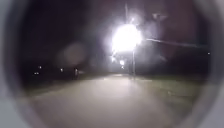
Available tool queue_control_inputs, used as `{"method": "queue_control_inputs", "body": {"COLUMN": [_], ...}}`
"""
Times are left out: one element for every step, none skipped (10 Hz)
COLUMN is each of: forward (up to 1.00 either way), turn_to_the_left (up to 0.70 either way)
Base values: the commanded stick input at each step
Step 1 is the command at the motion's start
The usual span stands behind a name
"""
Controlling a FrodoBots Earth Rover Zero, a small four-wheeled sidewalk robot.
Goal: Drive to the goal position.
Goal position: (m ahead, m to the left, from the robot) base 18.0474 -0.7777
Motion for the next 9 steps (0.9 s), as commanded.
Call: {"method": "queue_control_inputs", "body": {"forward": [1.0,1.0,1.0,1.0,1.0,1.0,1.0,1.0,1.0], "turn_to_the_left": [0.0,0.0,0.0,-0.4,-0.35,-0.09,0.0,0.0,0.0]}}
